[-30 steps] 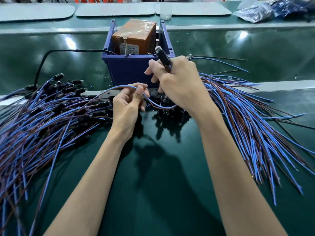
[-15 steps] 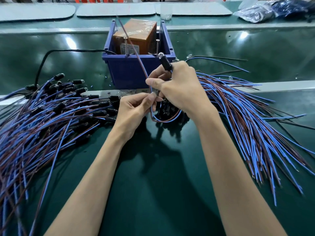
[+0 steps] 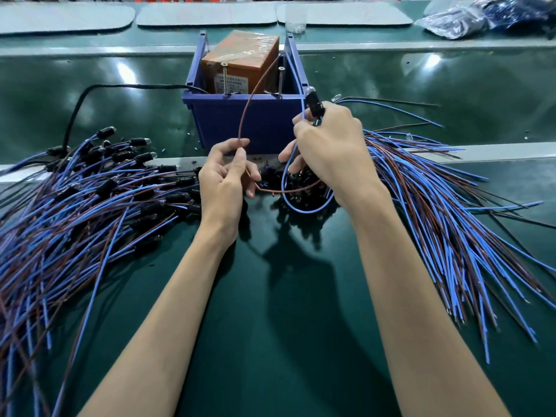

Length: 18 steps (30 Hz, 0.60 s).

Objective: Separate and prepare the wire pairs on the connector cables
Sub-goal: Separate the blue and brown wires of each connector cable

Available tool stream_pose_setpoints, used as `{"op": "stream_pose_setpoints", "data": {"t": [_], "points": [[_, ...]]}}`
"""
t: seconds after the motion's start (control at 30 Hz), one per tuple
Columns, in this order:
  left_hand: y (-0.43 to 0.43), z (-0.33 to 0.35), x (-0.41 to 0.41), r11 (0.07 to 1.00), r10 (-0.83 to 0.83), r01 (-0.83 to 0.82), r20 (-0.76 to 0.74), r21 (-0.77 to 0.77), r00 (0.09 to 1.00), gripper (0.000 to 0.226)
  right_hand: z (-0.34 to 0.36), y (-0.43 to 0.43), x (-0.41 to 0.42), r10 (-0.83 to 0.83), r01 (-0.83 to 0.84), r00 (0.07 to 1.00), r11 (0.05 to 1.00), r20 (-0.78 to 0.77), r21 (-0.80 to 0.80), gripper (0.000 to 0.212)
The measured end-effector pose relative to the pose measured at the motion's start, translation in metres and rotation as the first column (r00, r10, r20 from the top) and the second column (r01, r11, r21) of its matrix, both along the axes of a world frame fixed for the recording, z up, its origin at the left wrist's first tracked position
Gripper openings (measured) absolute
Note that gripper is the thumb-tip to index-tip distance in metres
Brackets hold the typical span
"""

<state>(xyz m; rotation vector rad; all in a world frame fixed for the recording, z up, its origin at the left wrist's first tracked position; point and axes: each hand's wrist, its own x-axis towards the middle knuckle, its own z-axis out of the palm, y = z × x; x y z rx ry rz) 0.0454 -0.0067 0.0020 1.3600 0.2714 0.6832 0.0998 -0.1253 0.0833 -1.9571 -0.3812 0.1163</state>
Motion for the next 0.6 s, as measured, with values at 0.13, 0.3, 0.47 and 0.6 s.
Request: {"op": "stream_pose_setpoints", "data": {"t": [0.13,0.3,0.47,0.6], "points": [[-0.0023,0.0002,-0.0005,0.996,0.091,-0.090,-0.015,0.009,0.996,0.020,-0.0025,-0.0027,0.0017,0.003,-0.005,1.000,0.999,-0.025,-0.054,0.018],[-0.0036,0.0019,0.0012,0.974,0.227,-0.227,-0.004,0.007,0.974,0.016,-0.0047,-0.0013,0.0003,-0.015,0.014,1.000,0.999,-0.020,-0.048,0.021],[-0.0025,0.0010,0.0016,0.958,0.288,-0.288,0.010,-0.020,0.958,0.017,-0.0048,-0.0016,0.0026,-0.050,0.049,0.999,0.999,-0.021,-0.021,0.024],[-0.0021,-0.0004,0.0032,0.952,0.305,-0.304,0.031,-0.029,0.952,0.018,-0.0057,-0.0035,0.0035,-0.023,0.021,0.999,0.997,-0.023,-0.077,0.026]]}}
